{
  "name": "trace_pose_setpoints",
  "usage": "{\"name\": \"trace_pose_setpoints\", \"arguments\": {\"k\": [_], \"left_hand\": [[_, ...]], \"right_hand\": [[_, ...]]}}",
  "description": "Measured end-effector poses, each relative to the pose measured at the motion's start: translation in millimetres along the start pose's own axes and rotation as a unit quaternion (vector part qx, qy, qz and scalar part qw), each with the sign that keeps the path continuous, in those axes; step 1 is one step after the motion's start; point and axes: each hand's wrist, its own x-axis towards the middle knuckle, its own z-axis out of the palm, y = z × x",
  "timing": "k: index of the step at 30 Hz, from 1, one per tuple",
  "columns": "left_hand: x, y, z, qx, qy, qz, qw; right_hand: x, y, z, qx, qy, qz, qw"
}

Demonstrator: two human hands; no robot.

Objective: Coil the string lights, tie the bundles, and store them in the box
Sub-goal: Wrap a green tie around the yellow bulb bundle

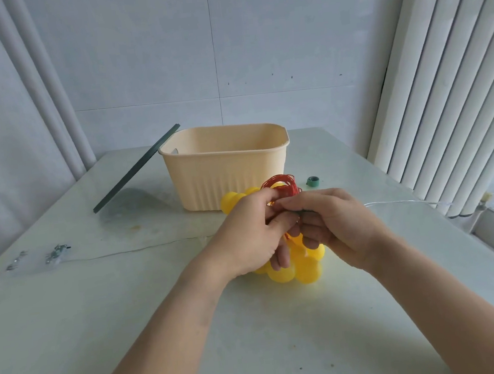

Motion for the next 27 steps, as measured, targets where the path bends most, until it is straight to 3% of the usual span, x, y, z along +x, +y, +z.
{"name": "trace_pose_setpoints", "arguments": {"k": [4,7,16,19,22,27], "left_hand": [[0,-2,1,0.041,0.018,-0.001,0.999],[-1,-3,-2,0.069,0.031,0.011,0.997],[0,-7,-3,0.103,0.049,0.001,0.994],[0,-5,-5,0.087,0.031,-0.009,0.996],[0,-2,-9,-0.009,0.019,-0.038,0.999],[0,-4,-14,0.012,0.068,-0.011,0.998]], "right_hand": [[0,5,5,-0.116,0.089,-0.094,0.985],[1,7,5,-0.148,0.116,-0.115,0.976],[4,6,-1,-0.121,0.107,-0.04,0.986],[4,5,-2,-0.108,0.097,-0.05,0.988],[4,2,-6,-0.09,0.087,-0.066,0.99],[2,-1,-8,-0.112,0.068,-0.096,0.987]]}}
